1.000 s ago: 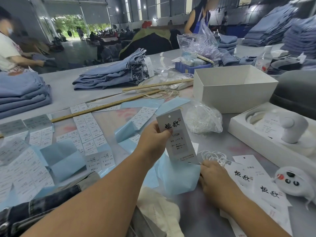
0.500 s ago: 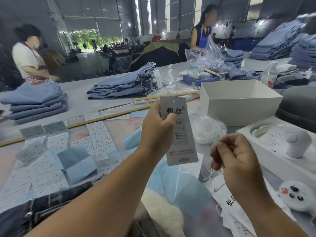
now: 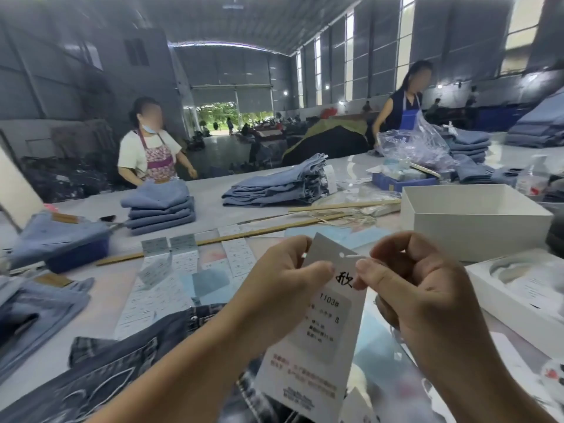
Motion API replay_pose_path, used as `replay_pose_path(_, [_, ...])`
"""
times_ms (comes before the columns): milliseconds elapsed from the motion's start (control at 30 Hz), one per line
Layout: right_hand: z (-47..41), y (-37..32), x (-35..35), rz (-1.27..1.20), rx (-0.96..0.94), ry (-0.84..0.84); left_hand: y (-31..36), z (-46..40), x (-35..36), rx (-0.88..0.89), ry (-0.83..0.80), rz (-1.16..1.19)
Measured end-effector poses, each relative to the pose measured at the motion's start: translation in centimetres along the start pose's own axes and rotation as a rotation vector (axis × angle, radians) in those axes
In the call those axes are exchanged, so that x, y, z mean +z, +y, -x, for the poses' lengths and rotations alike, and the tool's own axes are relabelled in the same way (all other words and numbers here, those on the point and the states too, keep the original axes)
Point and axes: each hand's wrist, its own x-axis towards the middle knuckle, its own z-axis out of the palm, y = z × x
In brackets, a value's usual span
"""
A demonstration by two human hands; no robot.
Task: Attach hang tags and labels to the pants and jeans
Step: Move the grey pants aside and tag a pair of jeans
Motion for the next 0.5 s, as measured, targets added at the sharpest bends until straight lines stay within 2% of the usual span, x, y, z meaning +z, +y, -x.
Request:
replay_pose_path(100, [1.5,-1.2,2.1,0.050,0.021,-0.062,0.0,3.6,-0.9,0.004,0.052,0.042])
replay_pose_path(233, [3.7,-1.9,4.3,0.276,-0.033,-0.145,-0.4,7.4,-1.9,-0.006,0.134,0.077])
replay_pose_path(367, [5.4,-2.4,6.1,0.423,-0.063,-0.162,-1.6,10.1,-2.8,-0.042,0.190,0.081])
replay_pose_path(500, [6.9,-2.5,7.4,0.510,-0.123,-0.130,-2.7,12.2,-3.1,-0.107,0.171,0.243])
